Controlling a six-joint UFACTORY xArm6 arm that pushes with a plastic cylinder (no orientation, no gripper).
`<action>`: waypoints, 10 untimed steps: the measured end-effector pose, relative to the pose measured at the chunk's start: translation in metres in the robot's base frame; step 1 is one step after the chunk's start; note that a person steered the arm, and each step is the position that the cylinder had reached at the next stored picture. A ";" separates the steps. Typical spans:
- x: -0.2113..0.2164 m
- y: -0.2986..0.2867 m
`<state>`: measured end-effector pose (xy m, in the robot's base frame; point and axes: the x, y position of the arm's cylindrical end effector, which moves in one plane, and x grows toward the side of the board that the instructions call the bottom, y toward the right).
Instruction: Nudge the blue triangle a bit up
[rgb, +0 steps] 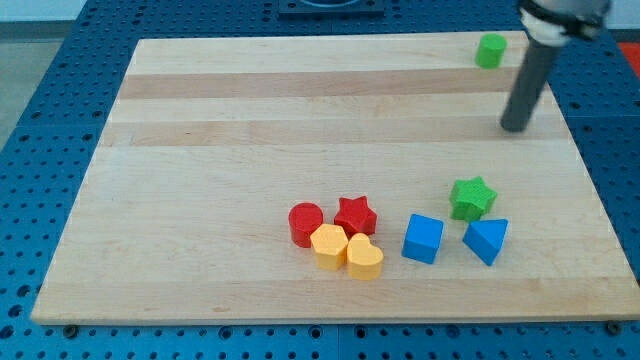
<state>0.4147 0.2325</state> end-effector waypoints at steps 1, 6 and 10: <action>0.074 0.016; 0.181 -0.042; 0.105 -0.071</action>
<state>0.5195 0.1616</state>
